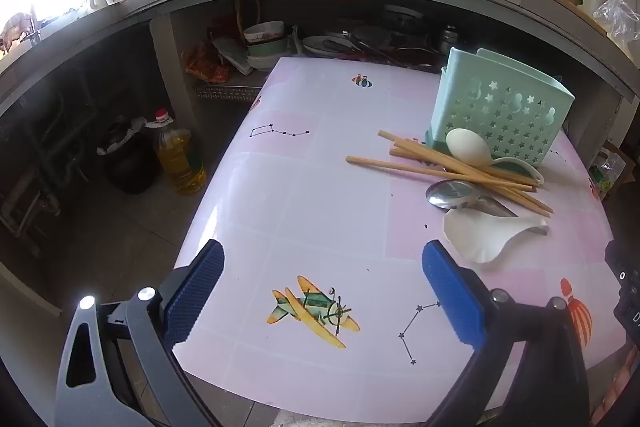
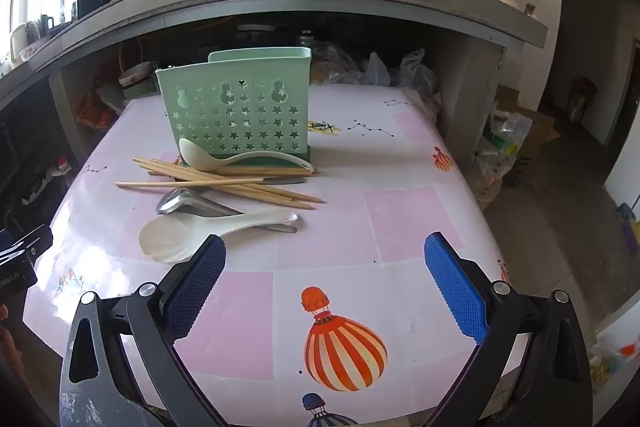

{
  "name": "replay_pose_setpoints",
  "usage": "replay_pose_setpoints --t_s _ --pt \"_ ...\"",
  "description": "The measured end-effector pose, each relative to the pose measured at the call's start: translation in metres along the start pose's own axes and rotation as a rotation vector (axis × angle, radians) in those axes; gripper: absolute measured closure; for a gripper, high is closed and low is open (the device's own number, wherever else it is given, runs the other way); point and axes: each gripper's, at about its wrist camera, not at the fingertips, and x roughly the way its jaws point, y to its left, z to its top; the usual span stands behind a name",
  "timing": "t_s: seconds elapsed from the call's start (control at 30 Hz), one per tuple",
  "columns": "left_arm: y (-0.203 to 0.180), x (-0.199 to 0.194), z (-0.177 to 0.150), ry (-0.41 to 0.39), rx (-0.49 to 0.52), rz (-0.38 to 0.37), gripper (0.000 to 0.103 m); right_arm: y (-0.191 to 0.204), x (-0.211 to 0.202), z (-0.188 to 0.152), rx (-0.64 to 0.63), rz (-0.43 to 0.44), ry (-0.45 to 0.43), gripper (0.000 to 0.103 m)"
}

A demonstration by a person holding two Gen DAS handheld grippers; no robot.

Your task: Organize utensils

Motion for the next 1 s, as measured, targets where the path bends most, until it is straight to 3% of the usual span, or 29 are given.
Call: replay_pose_setpoints --t_s 1.0 --pt "-0.0010 0.0029 -0.0007 0.018 0.019 -0.035 0.006 -0.0018 0.0013 0.0004 0.004 0.002 0.007 0.008"
